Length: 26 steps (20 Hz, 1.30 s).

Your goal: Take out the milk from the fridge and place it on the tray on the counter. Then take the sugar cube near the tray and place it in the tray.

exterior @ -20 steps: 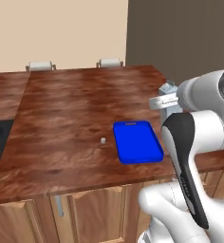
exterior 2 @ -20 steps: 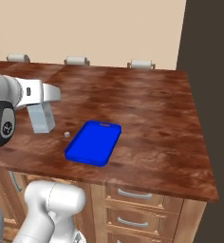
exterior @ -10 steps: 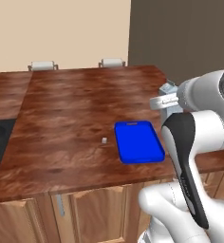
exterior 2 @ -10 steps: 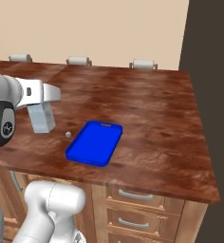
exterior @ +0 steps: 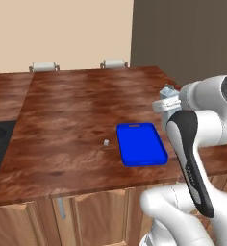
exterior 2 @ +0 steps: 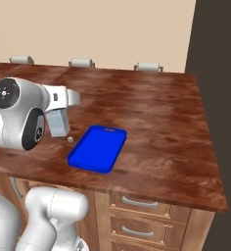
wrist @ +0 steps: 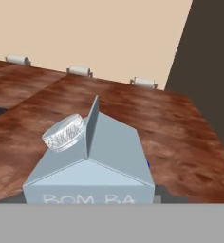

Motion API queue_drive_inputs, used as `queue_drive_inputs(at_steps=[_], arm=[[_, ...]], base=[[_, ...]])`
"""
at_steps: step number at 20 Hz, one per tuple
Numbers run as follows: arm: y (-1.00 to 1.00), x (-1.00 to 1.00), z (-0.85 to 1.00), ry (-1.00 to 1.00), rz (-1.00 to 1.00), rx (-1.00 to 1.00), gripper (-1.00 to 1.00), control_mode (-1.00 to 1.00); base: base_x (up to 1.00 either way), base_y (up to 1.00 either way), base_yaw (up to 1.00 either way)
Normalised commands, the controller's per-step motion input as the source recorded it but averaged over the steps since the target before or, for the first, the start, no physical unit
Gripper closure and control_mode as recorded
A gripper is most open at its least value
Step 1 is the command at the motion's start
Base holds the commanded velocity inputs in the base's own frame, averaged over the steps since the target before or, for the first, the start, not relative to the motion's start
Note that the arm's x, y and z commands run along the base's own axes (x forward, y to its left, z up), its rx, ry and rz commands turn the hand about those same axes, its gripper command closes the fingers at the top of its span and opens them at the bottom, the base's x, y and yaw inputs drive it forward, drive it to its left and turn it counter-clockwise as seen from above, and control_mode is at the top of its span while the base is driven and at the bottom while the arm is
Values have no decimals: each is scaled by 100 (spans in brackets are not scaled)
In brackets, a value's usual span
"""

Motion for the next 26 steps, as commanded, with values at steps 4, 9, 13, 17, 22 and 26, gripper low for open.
queue_drive_inputs(at_steps=[4,9,13,17,22,26], arm=[[0,52,-54,-8,0,1,100,-100],[-1,49,-60,-8,4,9,100,-100],[-2,41,-34,-18,8,18,100,-100],[-9,46,-9,-8,11,9,100,-100],[-19,49,0,7,12,0,100,-100],[-25,45,-4,0,13,0,100,-100]], base=[[0,0,0],[0,0,0],[0,0,0],[0,0,0],[0,0,0],[0,0,0]])
